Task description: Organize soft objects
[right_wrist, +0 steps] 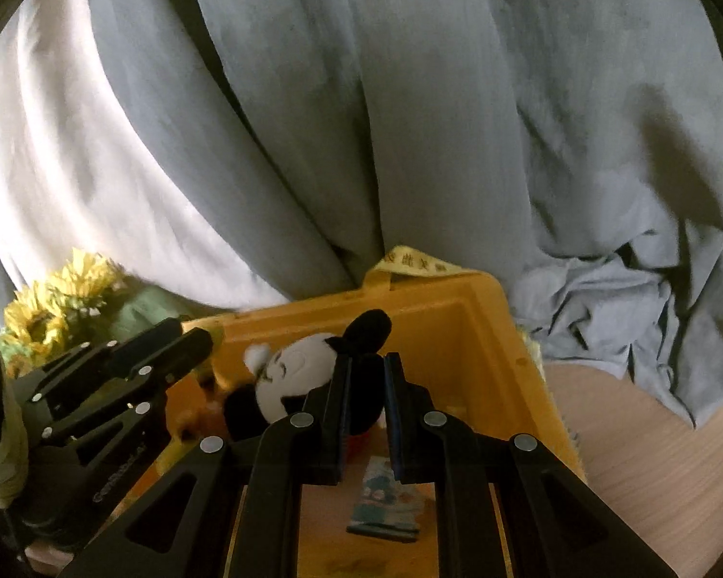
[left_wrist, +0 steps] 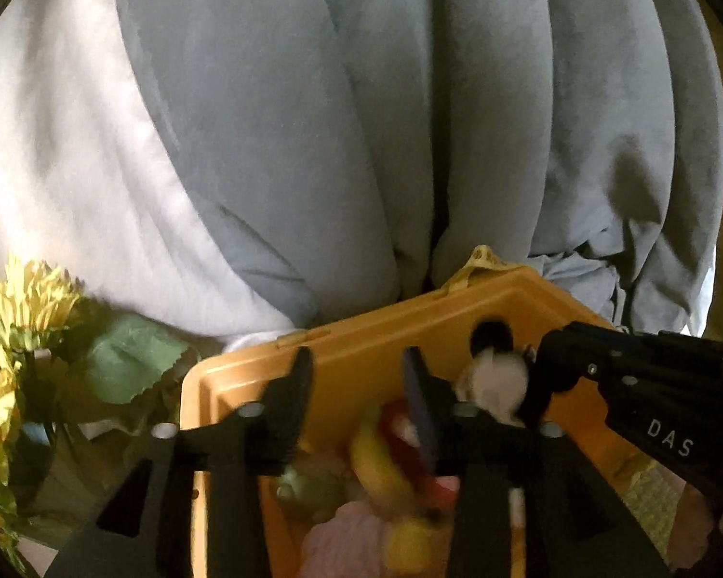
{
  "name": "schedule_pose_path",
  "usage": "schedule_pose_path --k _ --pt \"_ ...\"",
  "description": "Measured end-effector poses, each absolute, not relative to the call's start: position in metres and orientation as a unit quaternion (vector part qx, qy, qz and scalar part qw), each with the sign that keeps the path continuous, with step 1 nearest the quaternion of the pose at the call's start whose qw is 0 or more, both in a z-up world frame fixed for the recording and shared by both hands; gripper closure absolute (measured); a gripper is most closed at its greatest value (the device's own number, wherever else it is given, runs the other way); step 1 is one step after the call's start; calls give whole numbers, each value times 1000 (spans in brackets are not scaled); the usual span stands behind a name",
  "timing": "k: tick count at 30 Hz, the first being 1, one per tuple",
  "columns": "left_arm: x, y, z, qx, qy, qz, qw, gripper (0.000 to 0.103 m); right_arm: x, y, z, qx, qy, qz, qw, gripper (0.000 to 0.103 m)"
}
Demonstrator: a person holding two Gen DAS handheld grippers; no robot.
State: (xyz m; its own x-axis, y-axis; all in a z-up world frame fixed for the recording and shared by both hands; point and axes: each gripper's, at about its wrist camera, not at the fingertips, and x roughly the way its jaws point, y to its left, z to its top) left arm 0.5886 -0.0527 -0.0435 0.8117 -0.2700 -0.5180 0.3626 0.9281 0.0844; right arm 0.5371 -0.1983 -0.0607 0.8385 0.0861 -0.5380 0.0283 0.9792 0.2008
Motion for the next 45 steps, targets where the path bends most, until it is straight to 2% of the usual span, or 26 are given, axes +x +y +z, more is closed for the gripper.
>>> schedule_pose_path --k 3,7,9,14,17,18,24,25,29,45 --pt "586 -48 -45 83 263 -161 948 58 541 -200 -67 106 299 5 948 71" --pt "573 -41 -41 78 263 -151 950 53 536 -199 -69 100 305 -1 947 67" --pt "564 -37 -37 74 260 -143 952 47 530 -198 -67 97 303 -2 948 57" --pt "537 -28 -24 67 246 -114 960 38 508 -195 -56 85 287 -15 954 43" --pt "512 -22 -13 66 218 -82 970 34 491 -192 -45 77 275 -26 958 36" --pt "505 -20 -10 67 212 -77 972 29 483 -190 -41 73 269 -30 960 32" --pt "455 -8 9 63 177 -41 981 15 441 -181 -20 51 240 -39 969 20" --pt "448 -5 12 63 172 -35 982 15 434 -180 -16 47 236 -40 970 19" --pt "416 6 21 60 155 -11 986 0 404 -171 -6 27 214 -50 975 14" --pt "321 32 35 62 137 -41 988 0 303 -139 9 26 186 -85 978 11"
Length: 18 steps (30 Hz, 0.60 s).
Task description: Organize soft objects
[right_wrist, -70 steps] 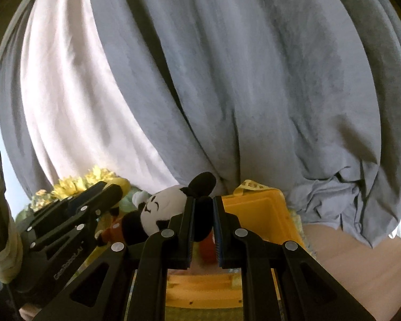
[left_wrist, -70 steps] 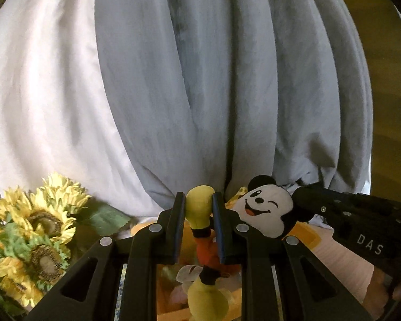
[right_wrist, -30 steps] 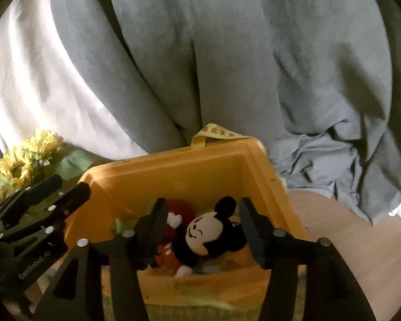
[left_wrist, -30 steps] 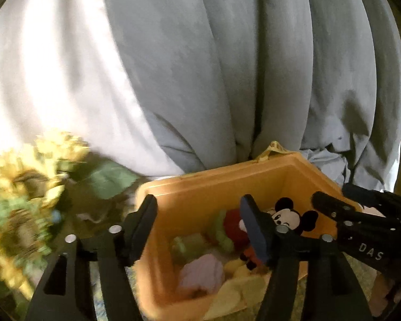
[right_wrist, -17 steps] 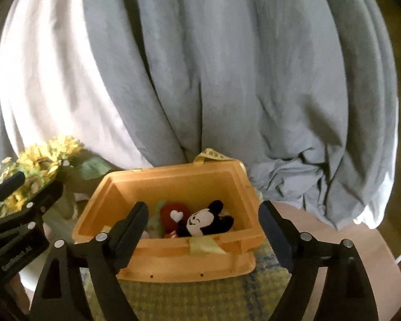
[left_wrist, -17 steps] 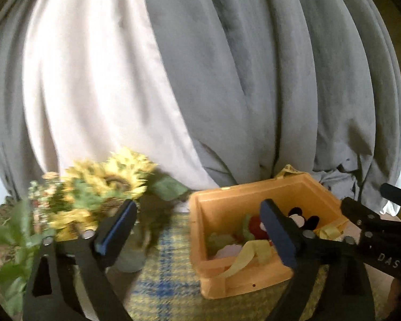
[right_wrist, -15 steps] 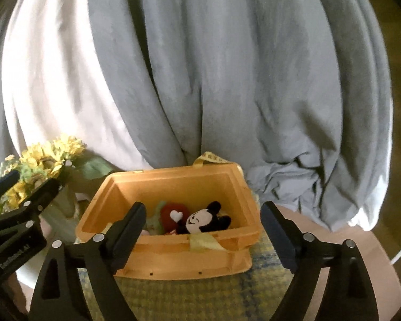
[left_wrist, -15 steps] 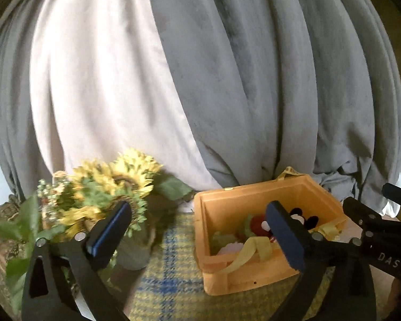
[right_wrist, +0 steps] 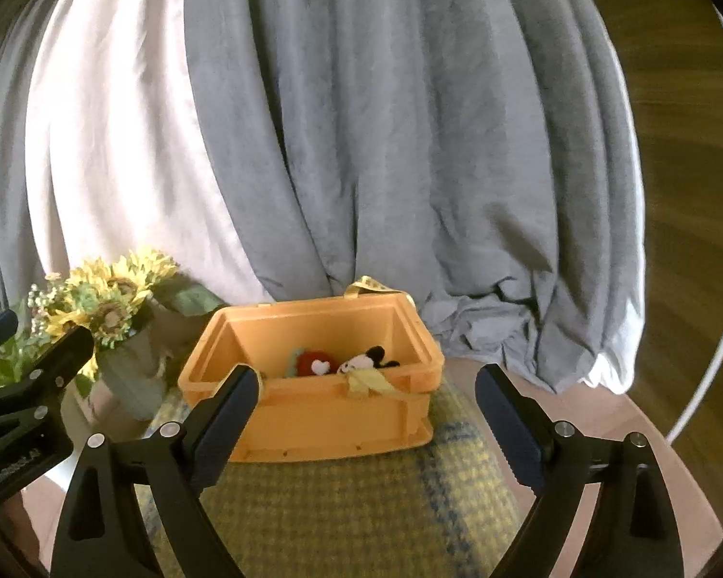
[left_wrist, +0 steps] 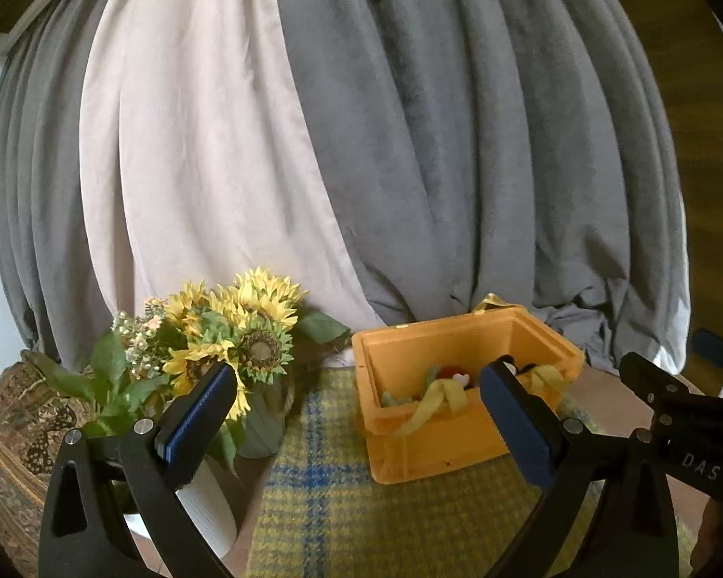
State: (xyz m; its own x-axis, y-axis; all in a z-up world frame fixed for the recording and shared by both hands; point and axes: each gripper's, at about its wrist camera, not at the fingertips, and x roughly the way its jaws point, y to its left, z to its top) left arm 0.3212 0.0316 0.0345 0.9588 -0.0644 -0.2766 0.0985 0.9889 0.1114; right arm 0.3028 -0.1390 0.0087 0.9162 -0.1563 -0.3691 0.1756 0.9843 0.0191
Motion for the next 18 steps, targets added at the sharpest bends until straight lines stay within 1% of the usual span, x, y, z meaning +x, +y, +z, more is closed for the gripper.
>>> schedule_pose_path --k 11,18 --pt "250 32 46 59 117 -41 990 0 235 -139 22 27 159 -83 983 10" --pt "192 22 45 52 110 -21 992 0 191 -151 24 26 163 -59 985 10"
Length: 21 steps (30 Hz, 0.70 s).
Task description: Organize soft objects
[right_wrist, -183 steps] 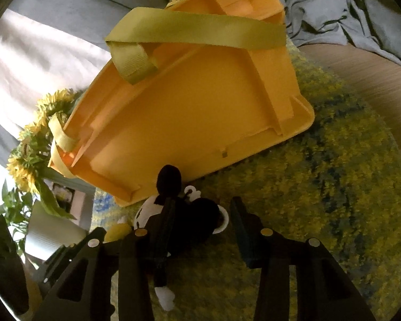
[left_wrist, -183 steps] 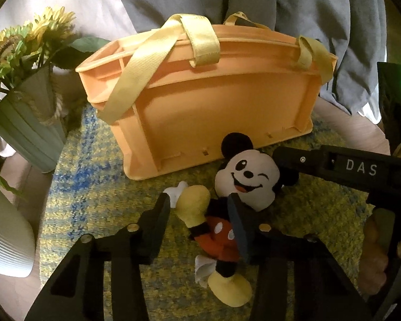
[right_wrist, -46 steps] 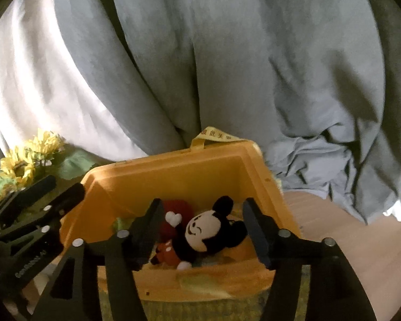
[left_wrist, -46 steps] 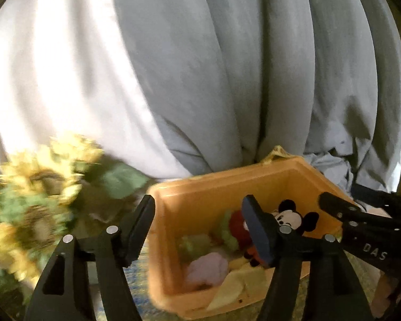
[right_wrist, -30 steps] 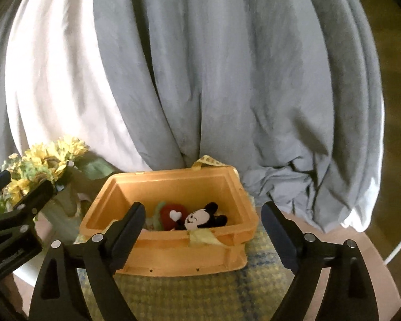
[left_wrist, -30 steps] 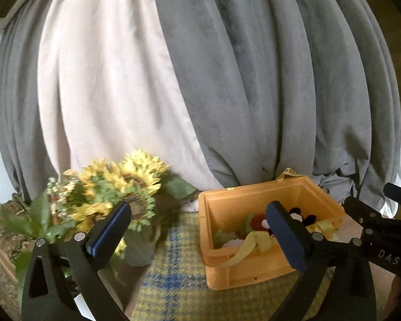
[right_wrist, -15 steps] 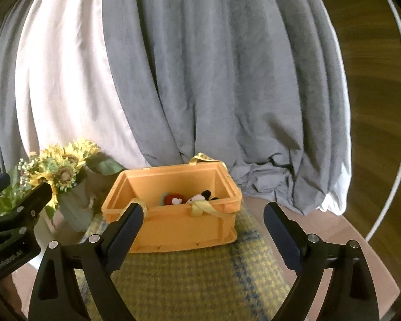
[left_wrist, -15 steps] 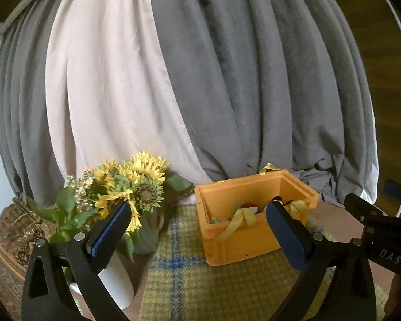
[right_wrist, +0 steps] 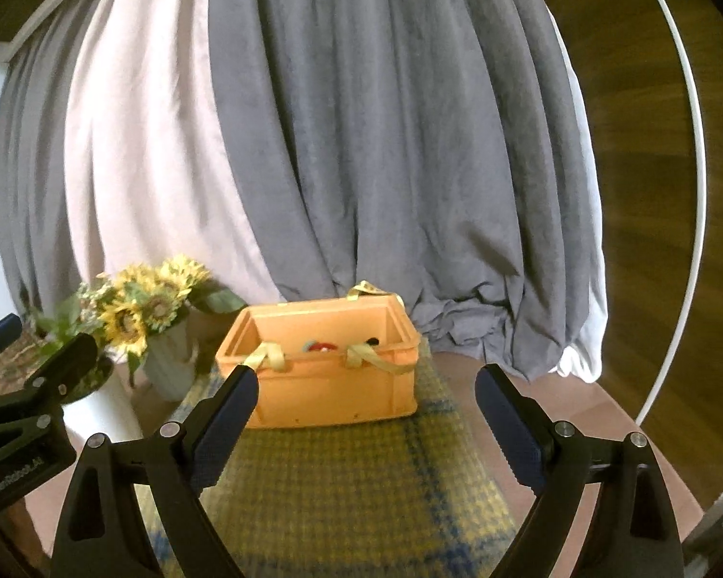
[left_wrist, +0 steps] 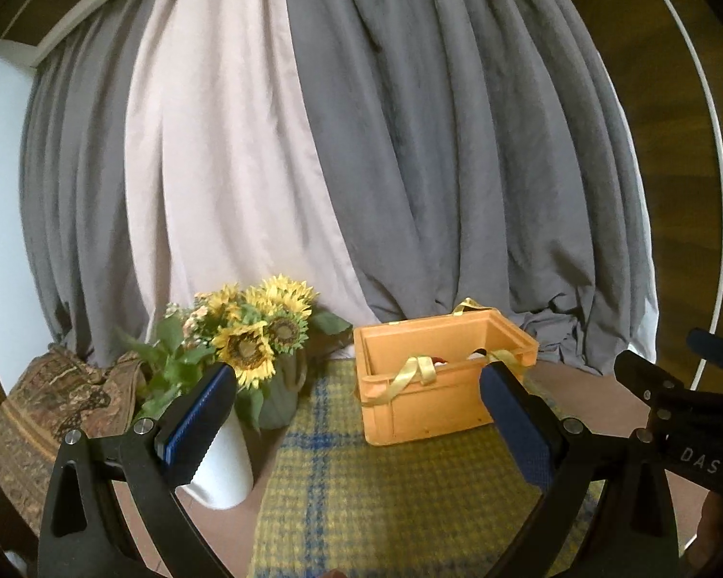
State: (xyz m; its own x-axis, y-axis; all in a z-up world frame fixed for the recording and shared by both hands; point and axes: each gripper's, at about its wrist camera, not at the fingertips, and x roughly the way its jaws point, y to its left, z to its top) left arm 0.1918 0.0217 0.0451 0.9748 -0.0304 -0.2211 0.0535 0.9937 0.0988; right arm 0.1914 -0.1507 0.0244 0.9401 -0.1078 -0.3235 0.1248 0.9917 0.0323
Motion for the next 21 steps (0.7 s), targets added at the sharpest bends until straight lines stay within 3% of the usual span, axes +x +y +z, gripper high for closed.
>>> schedule_pose_path --k 21 --pt "66 15 42 53 107 -2 993 0 69 -161 21 19 165 -30 986 10"
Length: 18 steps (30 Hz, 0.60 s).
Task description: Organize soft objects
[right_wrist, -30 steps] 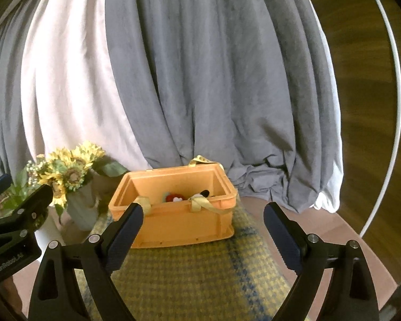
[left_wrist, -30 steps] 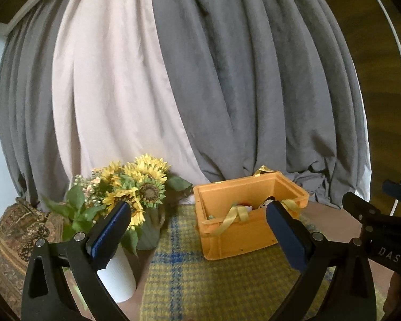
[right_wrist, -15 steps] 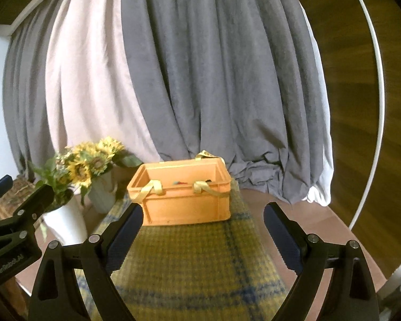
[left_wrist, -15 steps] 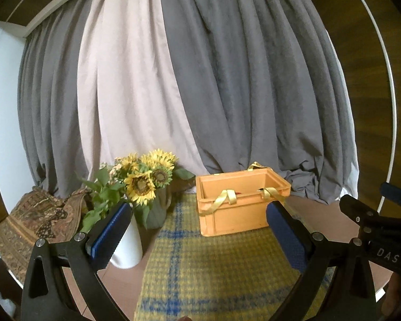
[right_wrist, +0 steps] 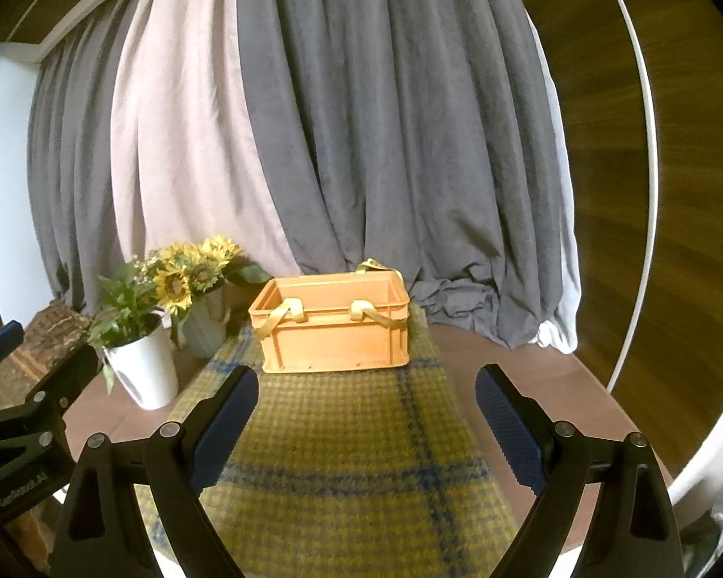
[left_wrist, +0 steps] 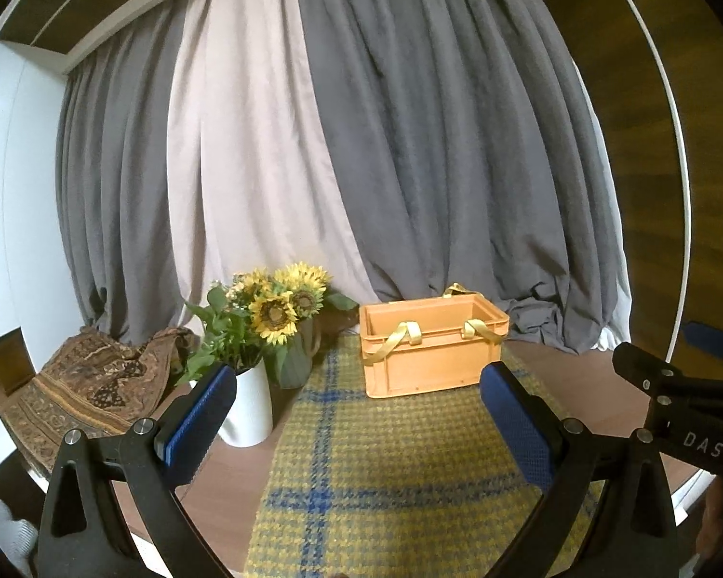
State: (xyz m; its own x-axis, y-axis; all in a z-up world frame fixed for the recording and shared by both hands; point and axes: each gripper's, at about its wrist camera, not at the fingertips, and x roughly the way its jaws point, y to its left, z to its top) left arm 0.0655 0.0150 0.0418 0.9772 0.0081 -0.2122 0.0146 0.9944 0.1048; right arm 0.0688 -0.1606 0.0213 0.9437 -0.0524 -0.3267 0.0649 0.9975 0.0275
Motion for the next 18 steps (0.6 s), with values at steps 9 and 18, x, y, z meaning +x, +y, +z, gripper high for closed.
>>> schedule_pose_path --k 9,18 --pt "48 10 42 63 108 -3 992 0 51 -165 19 25 170 -26 985 10" --pt "42 8 42 63 109 -2 992 0 44 -169 18 28 170 -28 985 10"
